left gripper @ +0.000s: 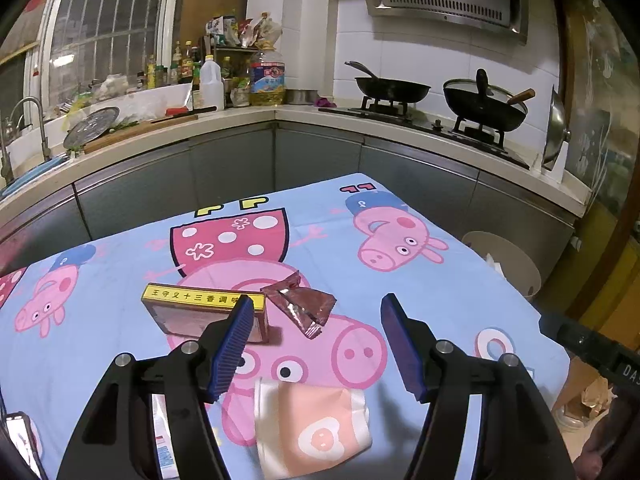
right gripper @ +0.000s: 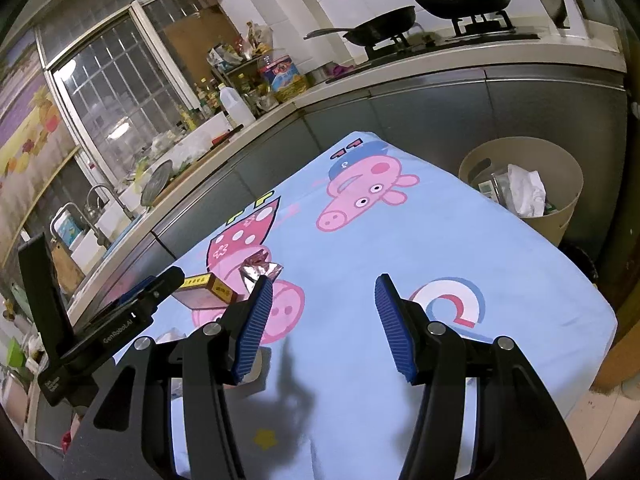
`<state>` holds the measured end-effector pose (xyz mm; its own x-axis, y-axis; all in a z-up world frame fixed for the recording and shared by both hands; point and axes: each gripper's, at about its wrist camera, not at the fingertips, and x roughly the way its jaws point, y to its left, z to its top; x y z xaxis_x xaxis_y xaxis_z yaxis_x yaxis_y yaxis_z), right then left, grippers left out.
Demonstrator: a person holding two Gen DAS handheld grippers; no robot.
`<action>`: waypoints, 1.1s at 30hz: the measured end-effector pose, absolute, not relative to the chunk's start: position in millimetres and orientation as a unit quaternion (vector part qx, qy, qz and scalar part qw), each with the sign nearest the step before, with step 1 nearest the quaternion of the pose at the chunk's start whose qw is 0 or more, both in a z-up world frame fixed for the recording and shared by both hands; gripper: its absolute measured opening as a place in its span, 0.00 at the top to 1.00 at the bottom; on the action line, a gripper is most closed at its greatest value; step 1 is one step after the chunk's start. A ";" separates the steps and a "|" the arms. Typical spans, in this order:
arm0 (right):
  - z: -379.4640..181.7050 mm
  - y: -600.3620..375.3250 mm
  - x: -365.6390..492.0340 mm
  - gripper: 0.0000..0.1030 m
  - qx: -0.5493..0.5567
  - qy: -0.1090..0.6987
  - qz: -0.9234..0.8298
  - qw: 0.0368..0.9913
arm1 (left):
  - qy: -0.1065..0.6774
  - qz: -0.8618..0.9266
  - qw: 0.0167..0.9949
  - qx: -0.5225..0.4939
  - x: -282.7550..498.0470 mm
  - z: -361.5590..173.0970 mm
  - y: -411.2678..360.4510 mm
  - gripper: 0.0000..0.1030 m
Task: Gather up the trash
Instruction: 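Move left tool toward the yellow printed box while right tool approaches the red foil packet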
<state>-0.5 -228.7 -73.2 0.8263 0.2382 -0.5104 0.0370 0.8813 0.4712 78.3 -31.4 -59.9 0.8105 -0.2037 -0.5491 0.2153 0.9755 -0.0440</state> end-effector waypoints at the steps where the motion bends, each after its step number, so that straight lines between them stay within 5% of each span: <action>1: -72.9 -227.8 -0.8 0.48 0.237 0.289 0.055 0.926 | 0.287 -0.110 0.952 0.010 77.9 -59.9 -30.2 0.36; 18: -72.9 -219.5 -1.9 0.48 0.233 0.293 0.063 0.925 | 0.286 -0.104 0.953 0.009 73.1 -60.2 -23.9 0.35; 20: -73.7 -219.4 -2.8 0.37 0.233 0.291 0.060 0.926 | 0.286 -0.103 0.953 0.009 72.7 -60.4 -23.1 0.35; 33: -74.8 -209.4 3.6 0.37 0.225 0.292 0.074 0.927 | 0.294 -0.091 0.951 0.009 76.7 -67.4 -15.9 0.34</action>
<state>3.6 -209.4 -74.8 0.8190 0.2690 -0.5069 -0.0067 0.8878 0.4602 76.7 -15.9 -67.4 0.8108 -0.1677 -0.5609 0.1787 0.9833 -0.0357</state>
